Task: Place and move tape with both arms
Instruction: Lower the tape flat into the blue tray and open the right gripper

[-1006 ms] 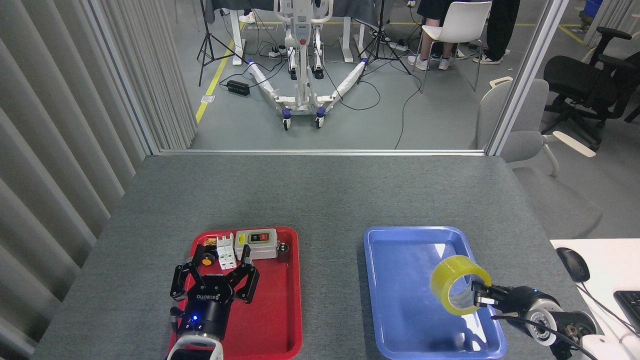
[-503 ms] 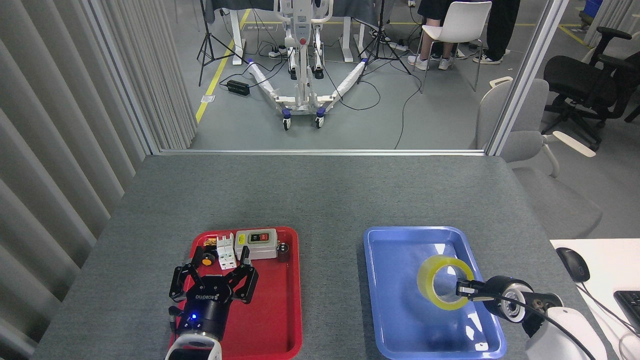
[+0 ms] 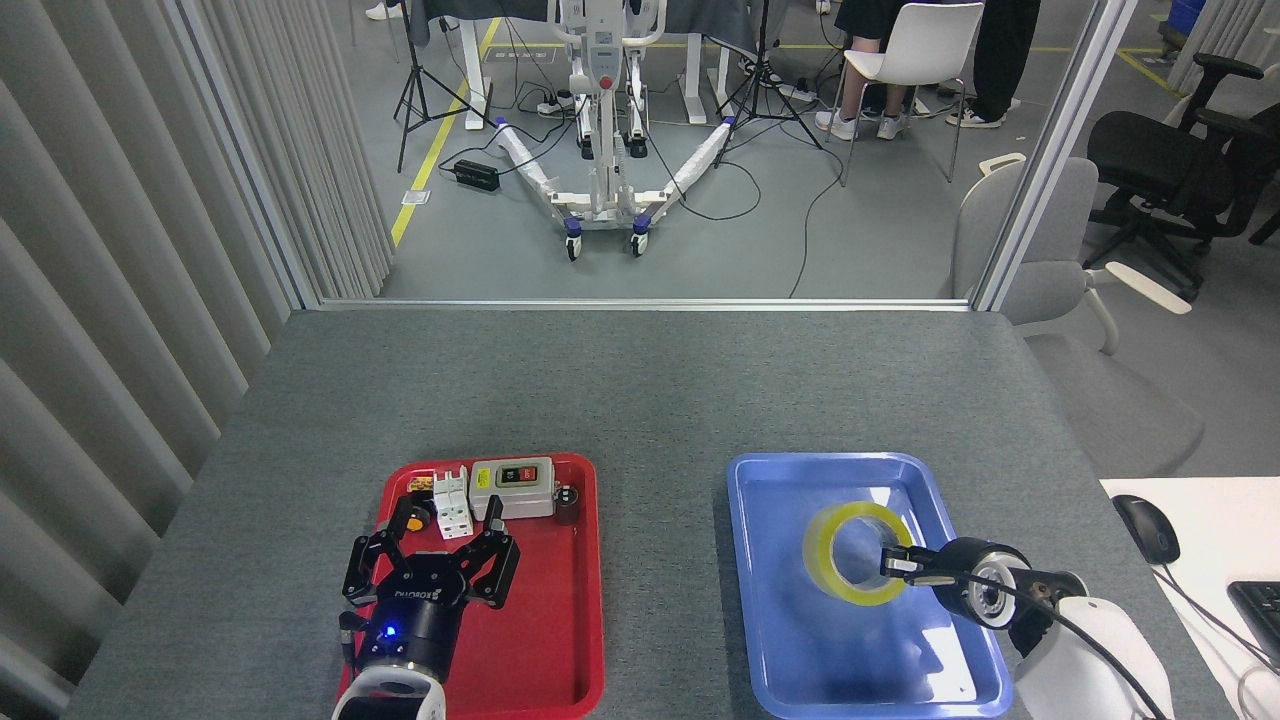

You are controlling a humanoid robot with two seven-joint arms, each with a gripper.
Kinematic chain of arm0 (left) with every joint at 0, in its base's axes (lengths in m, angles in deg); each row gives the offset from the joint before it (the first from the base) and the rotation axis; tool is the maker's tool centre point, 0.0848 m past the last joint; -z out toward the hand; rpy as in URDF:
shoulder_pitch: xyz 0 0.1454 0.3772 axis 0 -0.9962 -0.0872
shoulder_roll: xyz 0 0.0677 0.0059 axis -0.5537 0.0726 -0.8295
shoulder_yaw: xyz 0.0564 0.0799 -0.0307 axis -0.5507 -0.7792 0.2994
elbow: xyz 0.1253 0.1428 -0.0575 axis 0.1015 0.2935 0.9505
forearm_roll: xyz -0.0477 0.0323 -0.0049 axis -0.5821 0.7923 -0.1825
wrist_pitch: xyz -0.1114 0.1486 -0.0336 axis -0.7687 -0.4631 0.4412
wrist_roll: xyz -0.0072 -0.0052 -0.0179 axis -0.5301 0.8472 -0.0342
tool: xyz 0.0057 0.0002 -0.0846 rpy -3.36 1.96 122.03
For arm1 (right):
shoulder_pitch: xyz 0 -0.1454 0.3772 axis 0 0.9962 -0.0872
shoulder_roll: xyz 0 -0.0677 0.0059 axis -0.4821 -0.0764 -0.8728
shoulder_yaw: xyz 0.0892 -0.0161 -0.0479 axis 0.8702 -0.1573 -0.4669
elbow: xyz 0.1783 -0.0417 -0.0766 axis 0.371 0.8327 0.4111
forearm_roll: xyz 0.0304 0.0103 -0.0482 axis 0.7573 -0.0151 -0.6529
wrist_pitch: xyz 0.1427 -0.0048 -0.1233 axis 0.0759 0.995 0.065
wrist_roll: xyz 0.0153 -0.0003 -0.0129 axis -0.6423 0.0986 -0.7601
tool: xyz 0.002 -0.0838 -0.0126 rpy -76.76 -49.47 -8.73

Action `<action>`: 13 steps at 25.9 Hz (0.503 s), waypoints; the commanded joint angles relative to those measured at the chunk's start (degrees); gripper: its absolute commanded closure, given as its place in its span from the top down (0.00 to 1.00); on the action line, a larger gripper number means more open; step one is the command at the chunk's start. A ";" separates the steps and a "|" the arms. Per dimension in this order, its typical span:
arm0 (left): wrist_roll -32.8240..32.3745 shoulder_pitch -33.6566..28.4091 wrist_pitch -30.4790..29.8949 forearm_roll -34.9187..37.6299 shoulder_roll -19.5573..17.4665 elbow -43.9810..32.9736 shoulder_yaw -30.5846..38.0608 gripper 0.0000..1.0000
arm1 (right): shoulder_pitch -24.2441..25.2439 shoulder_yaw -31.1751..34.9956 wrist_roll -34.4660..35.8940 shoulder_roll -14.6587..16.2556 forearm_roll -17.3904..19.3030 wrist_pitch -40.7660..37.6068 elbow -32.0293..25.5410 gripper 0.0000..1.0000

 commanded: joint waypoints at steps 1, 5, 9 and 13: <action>-0.21 0.00 0.01 0.00 0.21 0.07 0.11 1.00 | -0.71 0.01 0.45 -0.62 -0.21 0.09 0.49 0.38; 0.23 0.00 0.01 0.00 -0.06 0.24 0.55 1.00 | -0.80 0.01 0.54 -0.80 -0.47 0.17 0.75 0.39; 0.32 0.08 0.01 0.00 -0.06 0.51 0.90 1.00 | -0.80 0.01 0.54 -0.89 -0.56 0.26 0.75 0.39; 0.41 0.52 0.01 0.00 -0.15 0.51 0.90 1.00 | -0.71 0.01 0.63 -0.89 -0.73 0.17 0.66 0.39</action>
